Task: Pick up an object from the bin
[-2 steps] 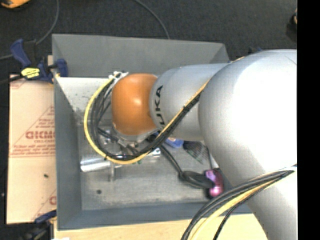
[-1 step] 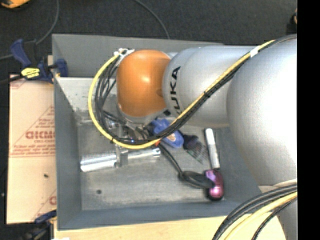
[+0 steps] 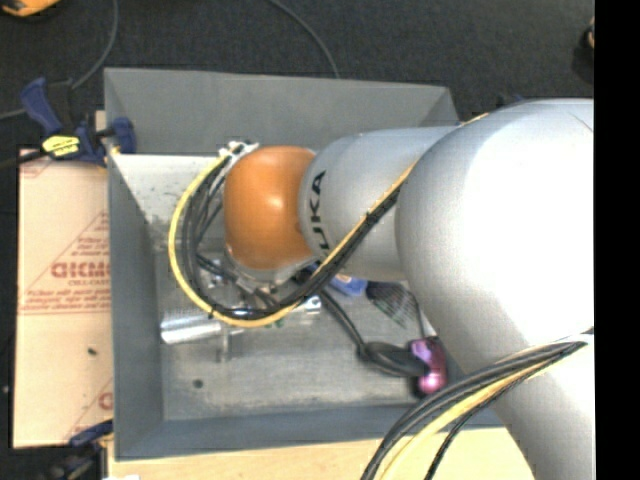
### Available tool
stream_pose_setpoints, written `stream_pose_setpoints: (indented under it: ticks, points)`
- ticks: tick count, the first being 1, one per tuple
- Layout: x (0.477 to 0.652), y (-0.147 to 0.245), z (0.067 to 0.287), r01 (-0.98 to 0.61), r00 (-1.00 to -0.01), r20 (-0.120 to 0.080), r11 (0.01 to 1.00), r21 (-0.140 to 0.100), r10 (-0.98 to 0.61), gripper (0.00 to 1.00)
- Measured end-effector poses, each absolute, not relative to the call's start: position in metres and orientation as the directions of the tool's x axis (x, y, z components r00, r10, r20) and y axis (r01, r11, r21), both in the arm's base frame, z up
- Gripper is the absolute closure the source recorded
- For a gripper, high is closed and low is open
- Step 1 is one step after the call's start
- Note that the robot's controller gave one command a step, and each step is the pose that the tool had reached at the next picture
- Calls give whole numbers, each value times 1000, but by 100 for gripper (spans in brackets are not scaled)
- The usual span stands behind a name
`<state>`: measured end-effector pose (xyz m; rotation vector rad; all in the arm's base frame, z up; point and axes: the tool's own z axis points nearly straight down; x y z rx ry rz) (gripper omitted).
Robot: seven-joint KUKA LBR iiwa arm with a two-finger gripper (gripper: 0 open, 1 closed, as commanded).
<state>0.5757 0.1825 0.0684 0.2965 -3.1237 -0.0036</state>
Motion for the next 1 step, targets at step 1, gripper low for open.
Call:
stream_pose_setpoints:
  ticks: [1]
  points:
    - [568,164,70,-263,-965,-8,965,1,-263,0]
